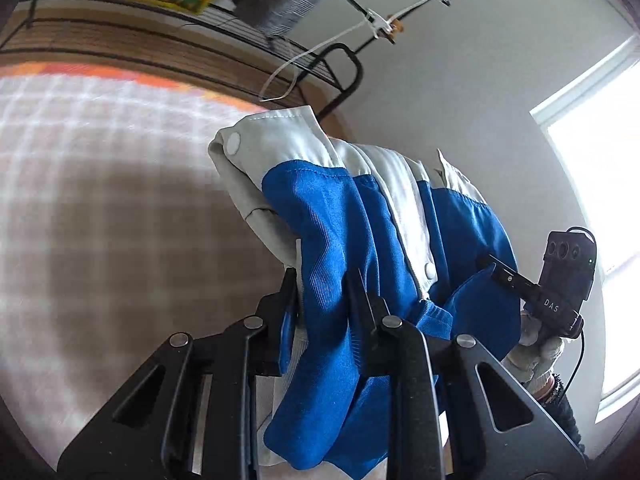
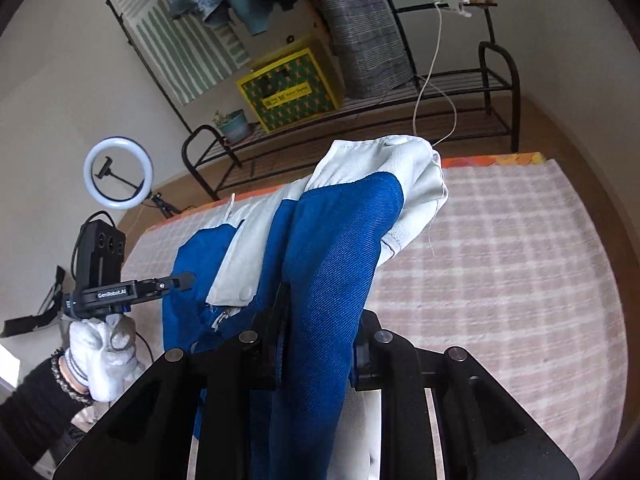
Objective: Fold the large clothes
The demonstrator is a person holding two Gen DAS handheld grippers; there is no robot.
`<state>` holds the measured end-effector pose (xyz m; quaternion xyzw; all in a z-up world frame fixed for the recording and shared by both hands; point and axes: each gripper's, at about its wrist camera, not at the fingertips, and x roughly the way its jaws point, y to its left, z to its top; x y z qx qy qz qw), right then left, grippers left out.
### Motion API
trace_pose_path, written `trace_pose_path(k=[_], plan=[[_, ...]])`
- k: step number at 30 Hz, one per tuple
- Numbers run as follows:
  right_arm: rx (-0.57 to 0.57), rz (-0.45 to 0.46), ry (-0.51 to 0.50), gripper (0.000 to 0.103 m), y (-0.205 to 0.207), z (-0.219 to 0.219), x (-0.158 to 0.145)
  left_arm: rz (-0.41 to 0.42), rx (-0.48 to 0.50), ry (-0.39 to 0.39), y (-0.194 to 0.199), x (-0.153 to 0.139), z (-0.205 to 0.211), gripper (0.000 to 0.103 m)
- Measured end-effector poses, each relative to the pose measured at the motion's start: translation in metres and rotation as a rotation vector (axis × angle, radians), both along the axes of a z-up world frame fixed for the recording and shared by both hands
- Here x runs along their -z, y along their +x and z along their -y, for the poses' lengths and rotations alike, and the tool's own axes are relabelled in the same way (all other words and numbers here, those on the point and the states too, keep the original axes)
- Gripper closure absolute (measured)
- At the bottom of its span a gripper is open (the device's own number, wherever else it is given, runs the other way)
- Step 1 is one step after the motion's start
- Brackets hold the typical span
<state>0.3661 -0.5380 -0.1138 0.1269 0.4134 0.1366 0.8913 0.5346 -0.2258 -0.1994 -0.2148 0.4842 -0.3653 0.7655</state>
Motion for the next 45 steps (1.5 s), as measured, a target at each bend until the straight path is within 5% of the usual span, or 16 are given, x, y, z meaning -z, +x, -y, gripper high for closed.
trace_pose_path(k=[7,15,22,25,30,35,45], plan=[[0.095,0.071,-0.006,0.084,0.038,0.076,-0.008,0.043,0.055,-0.016,0.053,-0.002,0.105,0.082],[0.175,0.082,-0.014,0.085,0.08,0.146,0.018,0.063,0.054,0.003,0.082,0.018,0.188,0.082],[0.274,-0.039,-0.051,0.083,0.1,0.18,0.05,0.07,0.033,0.099,0.09,0.034,0.192,0.081],[0.296,-0.121,-0.179,0.08,0.102,0.18,0.068,0.069,0.041,0.141,0.092,0.044,0.199,0.078],[0.319,-0.146,-0.248,0.075,0.105,0.169,0.079,0.139,0.039,0.24,0.085,0.043,0.208,0.07],[0.361,-0.111,-0.319,0.069,0.094,0.164,0.06,0.232,0.036,0.32,0.069,0.022,0.208,0.07],[0.371,0.001,-0.319,0.068,0.029,0.125,-0.012,0.378,0.077,0.312,-0.025,-0.065,0.181,0.07]])
